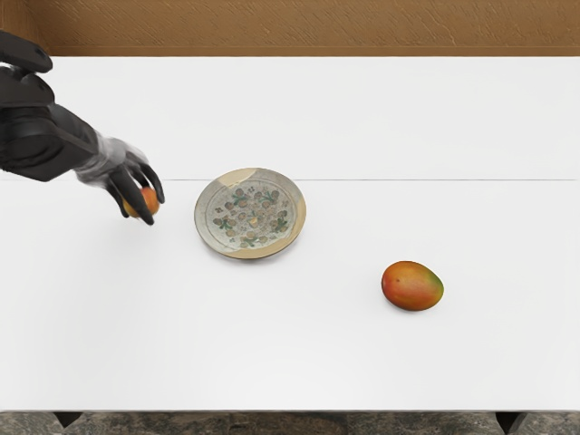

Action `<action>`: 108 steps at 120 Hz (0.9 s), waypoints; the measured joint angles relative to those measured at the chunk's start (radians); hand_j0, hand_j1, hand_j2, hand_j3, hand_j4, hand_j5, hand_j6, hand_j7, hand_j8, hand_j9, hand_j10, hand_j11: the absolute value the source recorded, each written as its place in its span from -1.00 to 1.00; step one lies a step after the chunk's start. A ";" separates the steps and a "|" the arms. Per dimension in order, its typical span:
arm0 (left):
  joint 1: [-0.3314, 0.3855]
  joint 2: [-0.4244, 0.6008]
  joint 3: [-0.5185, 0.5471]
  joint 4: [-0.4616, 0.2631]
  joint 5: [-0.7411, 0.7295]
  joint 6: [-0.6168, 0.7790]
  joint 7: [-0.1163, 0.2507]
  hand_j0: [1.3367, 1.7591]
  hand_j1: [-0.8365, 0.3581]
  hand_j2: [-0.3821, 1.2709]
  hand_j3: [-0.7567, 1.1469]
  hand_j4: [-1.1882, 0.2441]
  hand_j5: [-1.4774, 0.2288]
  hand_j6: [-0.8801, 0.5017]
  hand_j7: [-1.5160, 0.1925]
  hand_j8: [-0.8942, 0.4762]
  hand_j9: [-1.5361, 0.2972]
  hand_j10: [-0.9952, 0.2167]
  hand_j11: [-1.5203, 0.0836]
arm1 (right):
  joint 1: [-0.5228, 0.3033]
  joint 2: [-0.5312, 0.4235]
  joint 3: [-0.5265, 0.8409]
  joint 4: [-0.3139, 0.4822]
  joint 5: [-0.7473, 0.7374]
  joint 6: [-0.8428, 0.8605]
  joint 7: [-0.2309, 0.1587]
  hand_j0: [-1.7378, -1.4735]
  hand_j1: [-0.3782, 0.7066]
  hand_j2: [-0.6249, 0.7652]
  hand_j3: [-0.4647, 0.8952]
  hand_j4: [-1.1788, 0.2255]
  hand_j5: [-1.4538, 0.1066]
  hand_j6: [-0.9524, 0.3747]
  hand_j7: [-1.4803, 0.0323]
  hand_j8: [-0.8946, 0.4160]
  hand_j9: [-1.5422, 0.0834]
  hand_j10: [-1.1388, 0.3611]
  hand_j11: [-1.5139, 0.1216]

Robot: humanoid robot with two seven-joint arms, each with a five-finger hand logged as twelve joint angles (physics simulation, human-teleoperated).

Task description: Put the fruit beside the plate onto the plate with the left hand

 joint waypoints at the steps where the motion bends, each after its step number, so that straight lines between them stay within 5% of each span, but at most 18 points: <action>1: 0.001 0.000 -0.010 0.000 0.000 -0.005 0.000 0.43 -0.33 -0.32 -0.19 -0.55 -0.58 -0.14 -0.58 -0.04 -0.60 -0.46 -0.61 | 0.000 0.000 0.000 0.000 0.000 0.000 0.000 -0.40 -0.91 -0.11 -0.32 0.66 0.84 0.41 0.93 0.34 0.87 0.50 0.83; 35: 0.056 -0.032 -0.248 0.089 0.010 -0.053 -0.001 0.42 -0.36 -0.31 -0.20 -0.56 -0.59 -0.15 -0.58 -0.04 -0.59 -0.50 -0.61 | 0.000 0.000 0.000 0.000 0.000 0.000 0.000 -0.40 -0.91 -0.11 -0.32 0.66 0.84 0.41 0.93 0.34 0.87 0.50 0.83; 89: 0.175 -0.156 -0.309 0.173 0.012 0.028 -0.005 0.37 -0.41 -0.19 -0.20 -0.62 -0.61 -0.13 -0.56 0.00 -0.61 -0.44 -0.66 | 0.000 0.000 0.000 0.000 0.001 0.000 0.000 -0.40 -0.91 -0.11 -0.32 0.66 0.84 0.41 0.93 0.34 0.87 0.50 0.83; 95: 0.173 -0.155 -0.308 0.172 0.011 0.040 -0.005 0.40 -0.24 -0.25 -0.20 -0.56 -0.43 -0.13 -0.38 -0.01 -0.44 -0.41 -0.46 | 0.000 0.000 0.000 0.000 0.001 0.000 0.000 -0.40 -0.91 -0.11 -0.32 0.66 0.84 0.41 0.93 0.34 0.87 0.50 0.83; 108: 0.155 -0.079 -0.295 0.168 0.010 0.043 -0.002 0.45 0.26 -0.37 -0.20 -0.08 0.04 0.07 0.09 0.12 0.02 0.01 0.10 | 0.000 0.000 0.000 0.000 0.001 0.000 0.000 -0.40 -0.91 -0.11 -0.32 0.66 0.84 0.41 0.93 0.34 0.87 0.50 0.83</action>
